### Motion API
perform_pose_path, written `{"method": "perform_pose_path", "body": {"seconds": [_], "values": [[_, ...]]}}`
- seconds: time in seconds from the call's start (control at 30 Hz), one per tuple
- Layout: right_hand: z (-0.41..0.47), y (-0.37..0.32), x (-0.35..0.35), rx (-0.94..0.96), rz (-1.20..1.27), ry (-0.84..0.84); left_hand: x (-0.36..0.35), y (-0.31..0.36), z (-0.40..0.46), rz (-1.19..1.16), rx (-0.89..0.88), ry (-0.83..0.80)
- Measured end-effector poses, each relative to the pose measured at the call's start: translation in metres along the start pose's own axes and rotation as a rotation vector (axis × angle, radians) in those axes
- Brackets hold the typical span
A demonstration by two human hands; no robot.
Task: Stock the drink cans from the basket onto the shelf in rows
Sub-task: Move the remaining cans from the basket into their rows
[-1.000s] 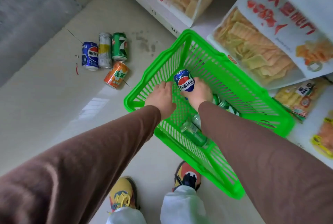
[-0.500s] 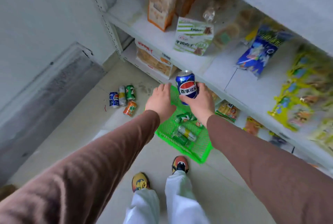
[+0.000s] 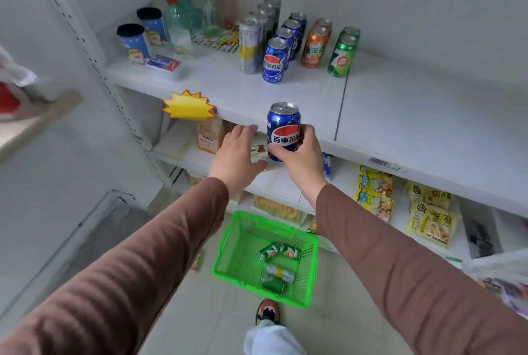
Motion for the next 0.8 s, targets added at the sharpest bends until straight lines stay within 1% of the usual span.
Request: {"method": "perform_pose_path", "body": {"seconds": [0.17, 0.3, 0.53, 0.8], "values": [[0.045, -0.009, 0.024, -0.026, 0.044, 0.062, -0.003, 0.023, 0.054, 0.214, -0.103, -0.060], [0.085, -0.002, 0.022, -0.075, 0.038, 0.050, -0.008, 0.024, 0.093, 0.295, -0.079, -0.090], [0.128, 0.001, -0.017, -0.070, -0.036, 0.025, -0.004, -0.007, 0.131, 0.360, -0.006, -0.137], [0.164, -0.020, -0.066, -0.098, 0.012, 0.074, 0.014, -0.040, 0.175, 0.427, -0.002, -0.163]]}}
Point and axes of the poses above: each hand's wrist, its own z-axis towards the middle knuckle, its own x-axis out of the back of the hand, y = z × x, the point moved 4 cm from there along z, towards the middle knuckle, and after that the axes turned 12 degrees about -z, right-handed, at the moved point
